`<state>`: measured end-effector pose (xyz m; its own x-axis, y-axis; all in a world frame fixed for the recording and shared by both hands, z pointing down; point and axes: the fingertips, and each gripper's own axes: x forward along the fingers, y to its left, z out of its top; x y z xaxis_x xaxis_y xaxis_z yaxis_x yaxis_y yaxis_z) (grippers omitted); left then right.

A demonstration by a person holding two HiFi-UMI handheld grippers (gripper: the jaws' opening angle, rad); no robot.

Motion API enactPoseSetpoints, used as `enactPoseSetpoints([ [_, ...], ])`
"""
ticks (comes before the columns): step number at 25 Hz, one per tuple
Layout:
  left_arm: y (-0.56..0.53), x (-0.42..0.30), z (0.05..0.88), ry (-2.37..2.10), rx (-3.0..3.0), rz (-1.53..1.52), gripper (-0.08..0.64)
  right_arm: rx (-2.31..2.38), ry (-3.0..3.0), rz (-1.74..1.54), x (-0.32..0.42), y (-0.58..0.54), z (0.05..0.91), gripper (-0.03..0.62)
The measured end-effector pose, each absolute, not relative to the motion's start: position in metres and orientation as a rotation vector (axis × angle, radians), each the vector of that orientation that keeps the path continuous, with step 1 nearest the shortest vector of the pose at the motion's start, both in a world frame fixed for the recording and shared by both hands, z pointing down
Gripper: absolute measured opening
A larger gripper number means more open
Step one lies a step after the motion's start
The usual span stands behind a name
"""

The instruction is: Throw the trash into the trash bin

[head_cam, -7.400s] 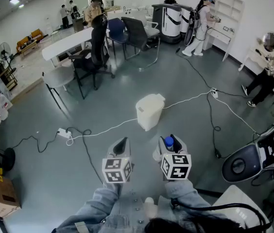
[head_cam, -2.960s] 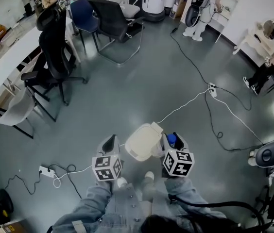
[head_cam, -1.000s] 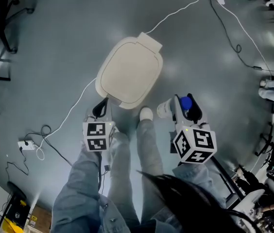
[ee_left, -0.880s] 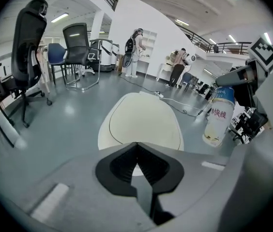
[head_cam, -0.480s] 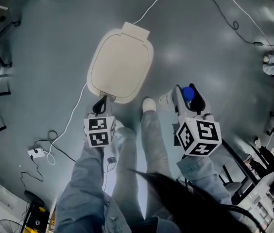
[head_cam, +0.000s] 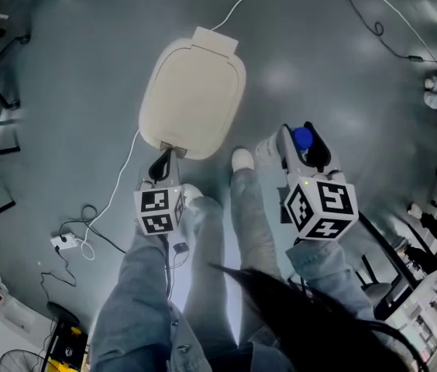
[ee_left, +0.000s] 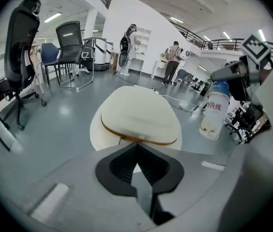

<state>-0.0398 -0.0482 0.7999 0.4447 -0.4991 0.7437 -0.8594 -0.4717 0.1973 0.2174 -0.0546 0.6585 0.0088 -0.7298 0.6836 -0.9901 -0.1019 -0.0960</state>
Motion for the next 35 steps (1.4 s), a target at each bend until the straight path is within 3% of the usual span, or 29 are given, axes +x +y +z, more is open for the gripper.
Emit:
enactPoseSetpoints([
  [17, -0.050, -0.037, 0.795, -1.146, 2.076, 0.864, 0.008, 1.854, -1.793, 0.819, 0.219, -0.062, 0.645, 0.196],
  [35, -0.091, -0.069, 0.702, -1.408, 2.056, 0.701, 0.008, 1.710, -1.954, 0.773, 0.167, -0.095, 0.604, 0.196],
])
